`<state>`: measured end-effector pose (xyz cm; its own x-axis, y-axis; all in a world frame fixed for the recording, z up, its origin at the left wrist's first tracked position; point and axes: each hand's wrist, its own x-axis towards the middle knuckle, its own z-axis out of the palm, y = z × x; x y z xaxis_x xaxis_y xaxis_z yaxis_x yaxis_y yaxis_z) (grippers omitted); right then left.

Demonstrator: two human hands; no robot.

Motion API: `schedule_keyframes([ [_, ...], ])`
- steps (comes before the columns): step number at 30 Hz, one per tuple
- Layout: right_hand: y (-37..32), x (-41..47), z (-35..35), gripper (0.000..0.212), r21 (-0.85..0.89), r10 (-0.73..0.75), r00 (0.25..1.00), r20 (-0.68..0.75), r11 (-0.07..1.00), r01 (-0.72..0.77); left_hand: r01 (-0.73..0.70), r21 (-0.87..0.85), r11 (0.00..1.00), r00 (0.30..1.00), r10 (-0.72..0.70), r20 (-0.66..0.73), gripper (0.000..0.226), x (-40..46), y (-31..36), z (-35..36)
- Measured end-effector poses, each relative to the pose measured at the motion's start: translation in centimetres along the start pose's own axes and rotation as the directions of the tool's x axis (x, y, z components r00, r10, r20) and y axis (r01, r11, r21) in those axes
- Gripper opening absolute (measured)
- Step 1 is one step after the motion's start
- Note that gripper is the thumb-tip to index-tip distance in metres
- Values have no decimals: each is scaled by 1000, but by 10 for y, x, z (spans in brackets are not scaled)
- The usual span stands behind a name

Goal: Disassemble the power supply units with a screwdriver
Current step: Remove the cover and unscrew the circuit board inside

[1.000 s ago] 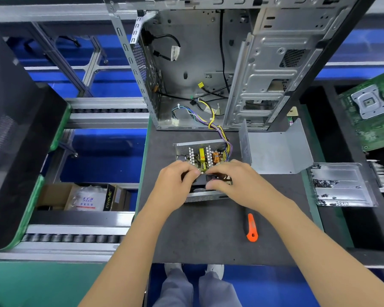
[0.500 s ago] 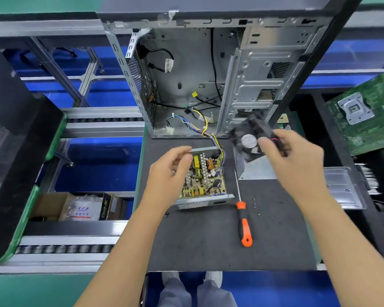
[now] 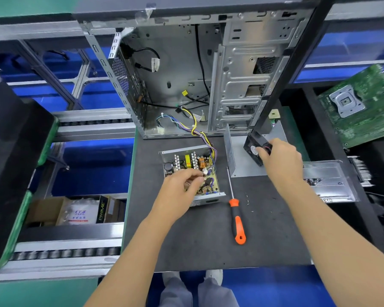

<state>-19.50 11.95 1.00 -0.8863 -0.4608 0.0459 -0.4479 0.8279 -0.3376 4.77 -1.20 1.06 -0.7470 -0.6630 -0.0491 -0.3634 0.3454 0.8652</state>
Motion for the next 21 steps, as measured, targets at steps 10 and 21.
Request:
schedule_keyframes([
  [10,0,-3,3,43,-42,-44,998,47,998,46,-30,39,999,998,28,52,13,0,-9,3],
  [21,3,-136,22,30,135,-133,972,194,985,108,-138,429,893,936,-24,351,43,-3,-6,4],
])
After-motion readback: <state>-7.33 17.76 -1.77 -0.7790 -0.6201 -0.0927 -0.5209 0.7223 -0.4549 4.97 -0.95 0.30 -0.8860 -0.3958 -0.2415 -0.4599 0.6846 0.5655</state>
